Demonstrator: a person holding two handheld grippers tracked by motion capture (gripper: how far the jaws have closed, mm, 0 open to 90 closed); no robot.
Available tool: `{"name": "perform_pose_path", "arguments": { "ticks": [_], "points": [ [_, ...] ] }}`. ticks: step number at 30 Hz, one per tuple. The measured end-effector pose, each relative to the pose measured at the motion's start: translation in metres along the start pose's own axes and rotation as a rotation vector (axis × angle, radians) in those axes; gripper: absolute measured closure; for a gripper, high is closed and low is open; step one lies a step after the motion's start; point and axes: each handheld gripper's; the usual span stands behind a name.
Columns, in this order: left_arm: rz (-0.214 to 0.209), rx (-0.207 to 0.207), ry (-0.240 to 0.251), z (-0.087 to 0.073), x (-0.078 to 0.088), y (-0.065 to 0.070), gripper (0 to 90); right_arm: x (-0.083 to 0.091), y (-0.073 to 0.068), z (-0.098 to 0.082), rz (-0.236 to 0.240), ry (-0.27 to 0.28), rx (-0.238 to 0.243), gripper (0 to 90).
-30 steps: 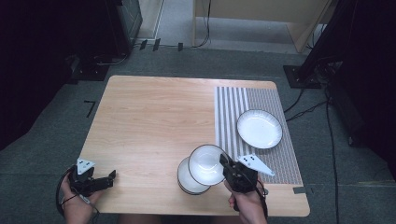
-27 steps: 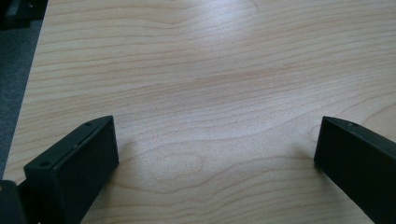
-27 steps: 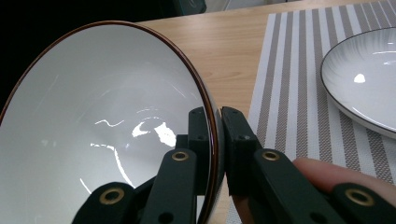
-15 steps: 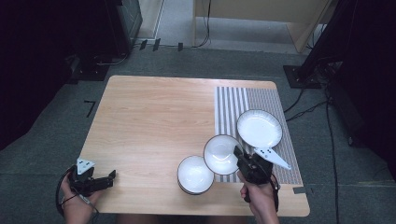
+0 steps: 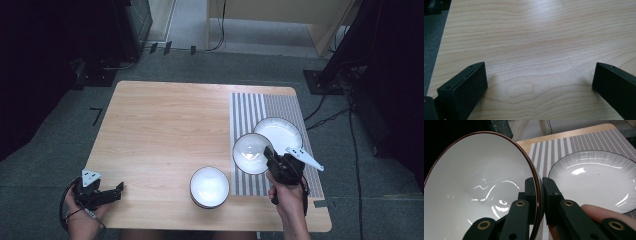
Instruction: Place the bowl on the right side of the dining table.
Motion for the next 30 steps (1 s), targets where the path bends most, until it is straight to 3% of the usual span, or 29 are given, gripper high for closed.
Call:
{"name": "perform_pose_path", "arguments": {
  "ticks": [6, 30],
  "points": [
    [-0.001, 0.003, 0.002, 0.000, 0.000, 0.000, 0.0, -0.009, 0.006, 0.001, -0.023, -0.007, 0.007, 84.3],
    [-0.003, 0.004, 0.002, 0.000, 0.000, 0.000, 0.0, -0.036, 0.053, 0.016, -0.102, 0.005, -0.087, 84.3]
  ]
}}
Point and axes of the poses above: each handheld gripper's, and its own axes: x roughly backward along the jaws, z roughly out of its top, y roughly to its right, and after that the axes turned 7 degrees about x, right-handed
